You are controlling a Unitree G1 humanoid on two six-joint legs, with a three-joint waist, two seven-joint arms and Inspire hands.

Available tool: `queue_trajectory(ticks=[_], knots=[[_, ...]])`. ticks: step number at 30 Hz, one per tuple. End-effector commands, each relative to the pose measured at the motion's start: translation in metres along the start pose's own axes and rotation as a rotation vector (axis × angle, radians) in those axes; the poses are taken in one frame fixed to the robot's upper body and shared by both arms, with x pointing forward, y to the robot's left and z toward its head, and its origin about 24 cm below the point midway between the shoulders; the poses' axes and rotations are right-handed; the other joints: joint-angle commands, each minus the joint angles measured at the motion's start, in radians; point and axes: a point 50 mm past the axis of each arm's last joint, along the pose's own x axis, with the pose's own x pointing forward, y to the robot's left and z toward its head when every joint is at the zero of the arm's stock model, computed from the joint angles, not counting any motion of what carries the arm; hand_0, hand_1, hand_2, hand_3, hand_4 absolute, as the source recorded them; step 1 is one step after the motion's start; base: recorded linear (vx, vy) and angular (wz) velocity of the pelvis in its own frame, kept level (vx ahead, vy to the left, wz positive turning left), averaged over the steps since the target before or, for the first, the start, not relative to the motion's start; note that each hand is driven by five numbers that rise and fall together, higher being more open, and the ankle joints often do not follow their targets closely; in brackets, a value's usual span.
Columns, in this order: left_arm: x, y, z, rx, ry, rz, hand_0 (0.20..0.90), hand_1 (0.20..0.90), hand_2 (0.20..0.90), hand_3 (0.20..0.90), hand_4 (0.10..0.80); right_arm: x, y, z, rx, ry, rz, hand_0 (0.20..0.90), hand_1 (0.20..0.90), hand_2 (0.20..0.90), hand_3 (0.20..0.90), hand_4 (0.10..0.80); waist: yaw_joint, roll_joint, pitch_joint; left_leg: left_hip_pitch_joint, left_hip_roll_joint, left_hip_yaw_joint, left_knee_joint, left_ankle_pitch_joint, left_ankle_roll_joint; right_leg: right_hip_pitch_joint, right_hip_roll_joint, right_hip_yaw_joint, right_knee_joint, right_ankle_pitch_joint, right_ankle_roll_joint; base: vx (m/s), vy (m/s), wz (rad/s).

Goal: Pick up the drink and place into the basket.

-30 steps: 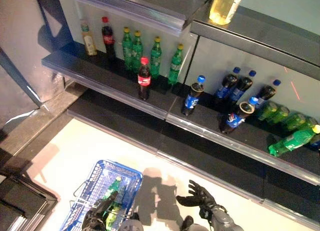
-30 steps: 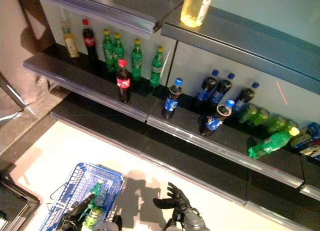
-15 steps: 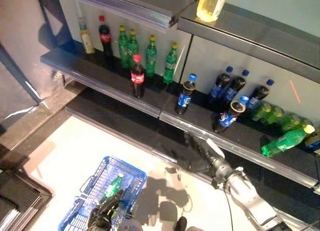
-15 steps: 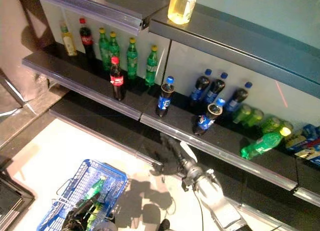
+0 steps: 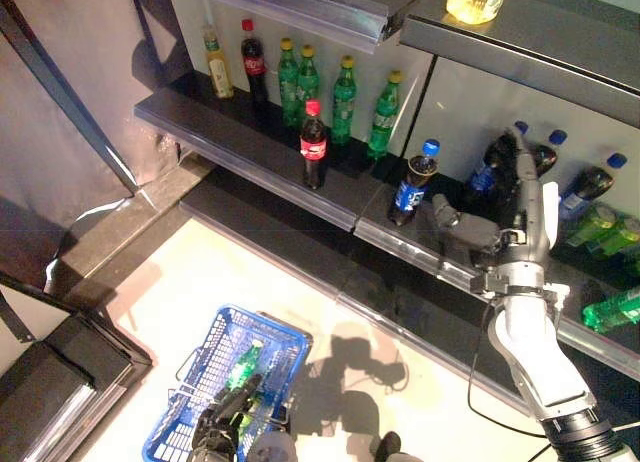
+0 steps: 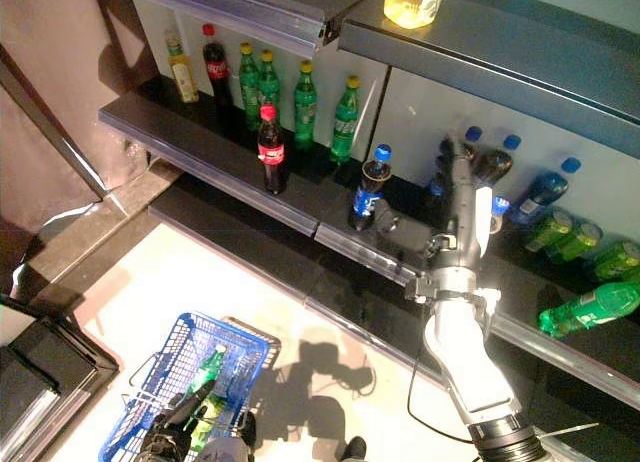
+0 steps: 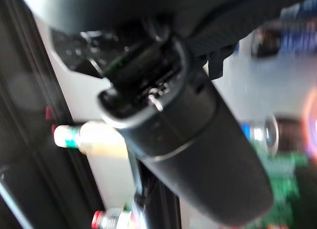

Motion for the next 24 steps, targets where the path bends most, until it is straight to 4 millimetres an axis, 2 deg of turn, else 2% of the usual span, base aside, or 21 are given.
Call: queue_trajectory(ticks=[1, 5, 8, 11, 17, 18, 20, 24], knots=[[-0.010, 0.016, 0.011, 0.122, -0.088, -0.067, 0.300, 0.300, 0.300, 0.200, 0.100, 0.014, -0.031, 0.043, -0.037, -0.258, -0.214, 0.900, 0.900, 0.900, 0.900, 0.800, -0.012, 0.036, -0.065, -0.016, 0.028, 0.047, 0.111, -0.049, -0.002, -0.058, -0.030, 0.005, 0.158, -0.060, 0.004, 0.026, 0.010, -0.09], [-0.008, 0.015, 0.016, 0.122, -0.088, -0.070, 0.300, 0.300, 0.300, 0.200, 0.100, 0.006, -0.044, 0.035, -0.053, -0.233, -0.331, 0.900, 0.900, 0.900, 0.900, 0.800, -0.023, 0.039, -0.037, -0.038, 0.020, 0.044, 0.180, -0.078, 0.008, -0.073, -0.034, 0.017, 0.203, -0.075, 0.000, 0.001, 0.003, -0.08], [-0.008, 0.013, 0.015, 0.127, -0.078, -0.074, 0.300, 0.300, 0.300, 0.200, 0.100, 0.002, -0.048, 0.032, -0.062, -0.228, -0.393, 0.900, 0.900, 0.900, 0.900, 0.800, -0.027, 0.041, -0.025, -0.053, 0.014, 0.043, 0.206, -0.086, 0.015, -0.081, -0.035, 0.024, 0.211, -0.074, -0.003, -0.011, 0.000, -0.08], [-0.011, 0.019, 0.008, 0.140, -0.051, -0.057, 0.300, 0.300, 0.300, 0.200, 0.100, -0.005, -0.050, 0.025, -0.072, -0.191, -0.444, 0.900, 0.900, 0.900, 0.900, 0.800, -0.031, 0.041, -0.018, -0.050, 0.007, 0.046, 0.225, -0.099, 0.023, -0.071, -0.042, 0.037, 0.203, -0.066, 0.007, 0.046, -0.003, -0.11], [-0.017, 0.034, 0.009, 0.163, -0.047, -0.018, 0.300, 0.300, 0.300, 0.200, 0.100, -0.014, -0.045, 0.010, -0.036, -0.074, -0.363, 0.900, 0.900, 0.900, 0.900, 0.800, -0.029, 0.038, -0.012, -0.022, 0.009, 0.082, 0.232, -0.108, 0.035, -0.060, -0.056, 0.019, 0.215, -0.060, 0.029, 0.095, -0.020, -0.24], [-0.015, 0.031, 0.013, 0.161, -0.059, -0.022, 0.300, 0.300, 0.300, 0.200, 0.100, -0.013, -0.042, 0.008, -0.022, -0.068, -0.353, 0.900, 0.900, 0.900, 0.900, 0.800, -0.025, 0.038, 0.001, -0.033, 0.013, 0.085, 0.255, -0.114, 0.033, -0.068, -0.058, 0.014, 0.231, -0.065, 0.029, -0.103, -0.066, -0.44], [-0.005, 0.010, 0.033, 0.136, -0.117, -0.071, 0.300, 0.300, 0.300, 0.200, 0.100, -0.001, -0.033, 0.010, 0.050, -0.078, -0.327, 0.900, 0.900, 0.900, 0.900, 0.800, -0.018, 0.037, 0.056, -0.099, 0.030, 0.085, 0.310, -0.118, 0.027, -0.108, -0.056, 0.004, 0.246, -0.068, 0.014, -0.283, -0.126, -0.44], [0.003, -0.018, 0.048, 0.098, -0.168, -0.155, 0.300, 0.300, 0.300, 0.200, 0.100, 0.019, -0.017, 0.021, 0.113, -0.129, -0.306, 0.900, 0.900, 0.900, 0.900, 0.800, -0.015, 0.047, 0.140, -0.190, 0.043, 0.052, 0.378, -0.121, 0.016, -0.154, -0.038, 0.019, 0.265, -0.079, -0.017, -0.200, -0.081, -0.22]])
